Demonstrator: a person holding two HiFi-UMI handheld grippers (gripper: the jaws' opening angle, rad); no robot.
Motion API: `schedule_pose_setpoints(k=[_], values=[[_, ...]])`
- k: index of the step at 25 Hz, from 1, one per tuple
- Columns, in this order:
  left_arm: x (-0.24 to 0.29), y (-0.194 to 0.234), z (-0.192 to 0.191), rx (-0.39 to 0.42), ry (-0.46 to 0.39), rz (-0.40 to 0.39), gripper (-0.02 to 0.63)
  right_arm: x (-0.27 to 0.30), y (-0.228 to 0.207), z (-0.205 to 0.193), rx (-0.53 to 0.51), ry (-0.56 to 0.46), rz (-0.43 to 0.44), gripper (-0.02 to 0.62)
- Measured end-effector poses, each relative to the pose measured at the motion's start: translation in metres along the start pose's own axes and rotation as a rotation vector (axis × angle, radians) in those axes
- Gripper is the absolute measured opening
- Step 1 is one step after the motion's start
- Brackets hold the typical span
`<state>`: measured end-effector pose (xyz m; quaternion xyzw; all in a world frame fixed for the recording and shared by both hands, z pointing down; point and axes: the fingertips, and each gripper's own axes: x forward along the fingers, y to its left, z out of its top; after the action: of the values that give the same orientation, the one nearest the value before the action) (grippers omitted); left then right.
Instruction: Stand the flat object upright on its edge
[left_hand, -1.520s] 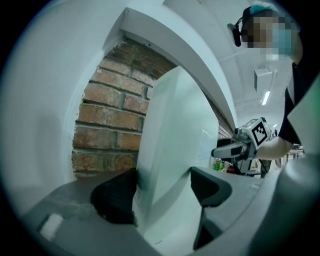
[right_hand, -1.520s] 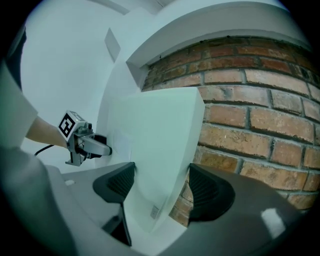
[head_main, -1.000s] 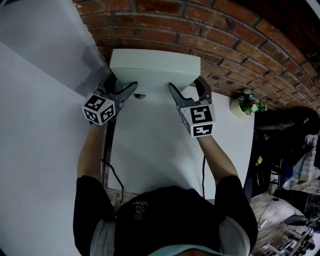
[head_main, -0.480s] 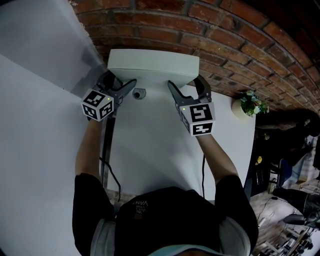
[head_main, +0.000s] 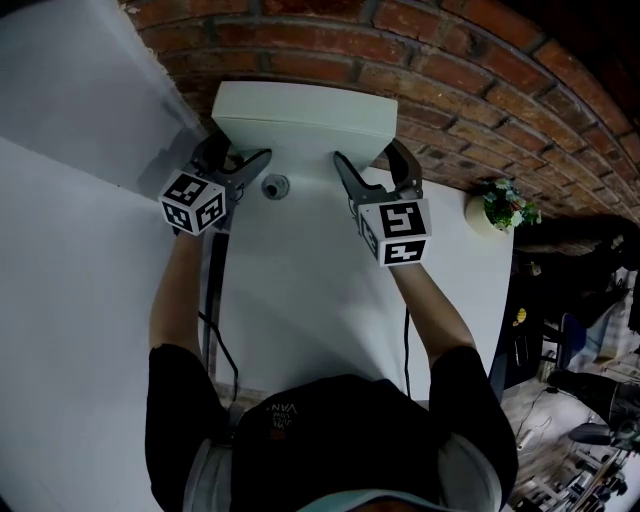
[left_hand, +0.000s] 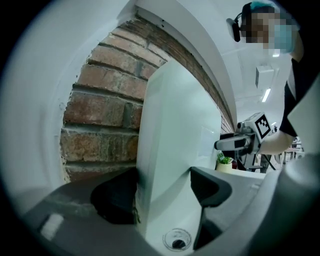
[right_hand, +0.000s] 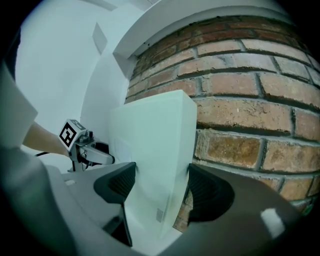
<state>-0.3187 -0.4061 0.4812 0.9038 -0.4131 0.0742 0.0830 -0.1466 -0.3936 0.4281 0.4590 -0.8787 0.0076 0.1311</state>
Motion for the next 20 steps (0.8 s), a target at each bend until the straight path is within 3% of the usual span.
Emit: schedule_pose_setpoints(k=[20], values=[[0.008, 0.006, 0.003, -0.028, -0.021, 0.071, 0.348, 0.008, -0.014, 0.007, 0.044, -0.037, -0.036, 0.339]])
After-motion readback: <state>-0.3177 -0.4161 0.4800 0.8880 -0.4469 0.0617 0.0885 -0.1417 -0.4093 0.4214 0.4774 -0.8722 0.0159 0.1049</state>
